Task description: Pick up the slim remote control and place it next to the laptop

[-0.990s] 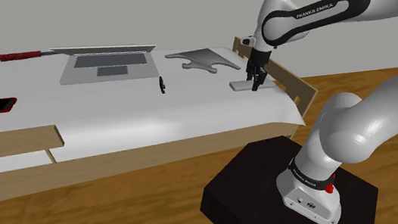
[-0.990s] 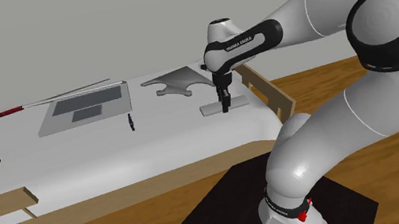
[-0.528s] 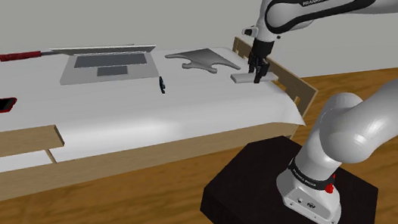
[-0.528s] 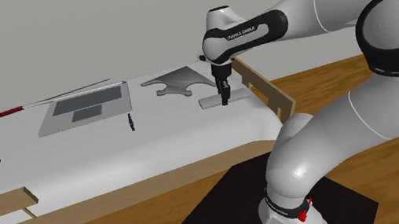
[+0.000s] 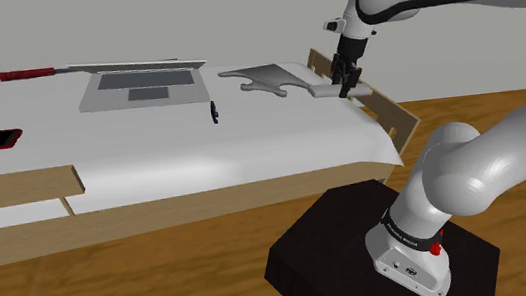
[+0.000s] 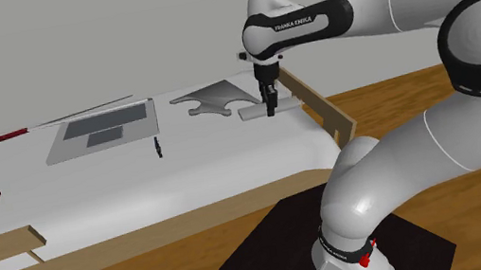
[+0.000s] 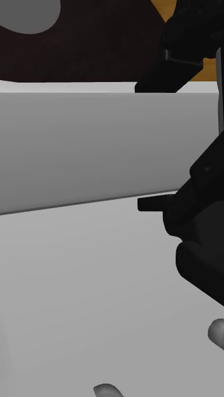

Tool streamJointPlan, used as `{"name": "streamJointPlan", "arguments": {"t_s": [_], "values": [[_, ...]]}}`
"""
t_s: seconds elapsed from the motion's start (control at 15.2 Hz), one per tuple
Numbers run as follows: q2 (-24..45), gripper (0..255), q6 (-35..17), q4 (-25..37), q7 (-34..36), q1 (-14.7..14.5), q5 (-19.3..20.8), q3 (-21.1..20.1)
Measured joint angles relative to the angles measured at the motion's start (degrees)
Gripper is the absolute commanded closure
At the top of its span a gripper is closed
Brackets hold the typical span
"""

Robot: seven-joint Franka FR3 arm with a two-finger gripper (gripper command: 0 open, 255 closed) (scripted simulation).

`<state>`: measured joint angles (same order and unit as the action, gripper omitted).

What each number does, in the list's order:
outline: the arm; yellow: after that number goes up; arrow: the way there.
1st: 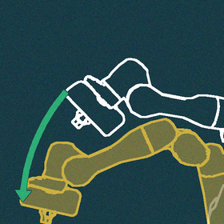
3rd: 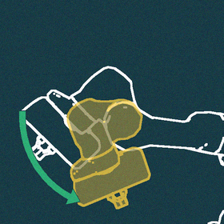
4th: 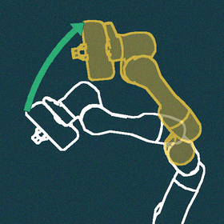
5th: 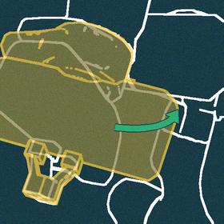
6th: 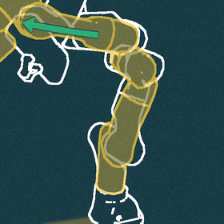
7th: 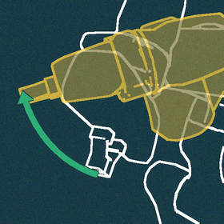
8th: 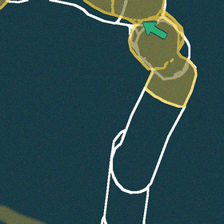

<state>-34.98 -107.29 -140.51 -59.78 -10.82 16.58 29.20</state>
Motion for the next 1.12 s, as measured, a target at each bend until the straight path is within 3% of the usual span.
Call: {"name": "streamJointPlan", "arguments": {"t_s": [1.12], "values": [[-0.7,255,13.1,12.3,-0.4,-0.8,-2.1,-3.0]]}}
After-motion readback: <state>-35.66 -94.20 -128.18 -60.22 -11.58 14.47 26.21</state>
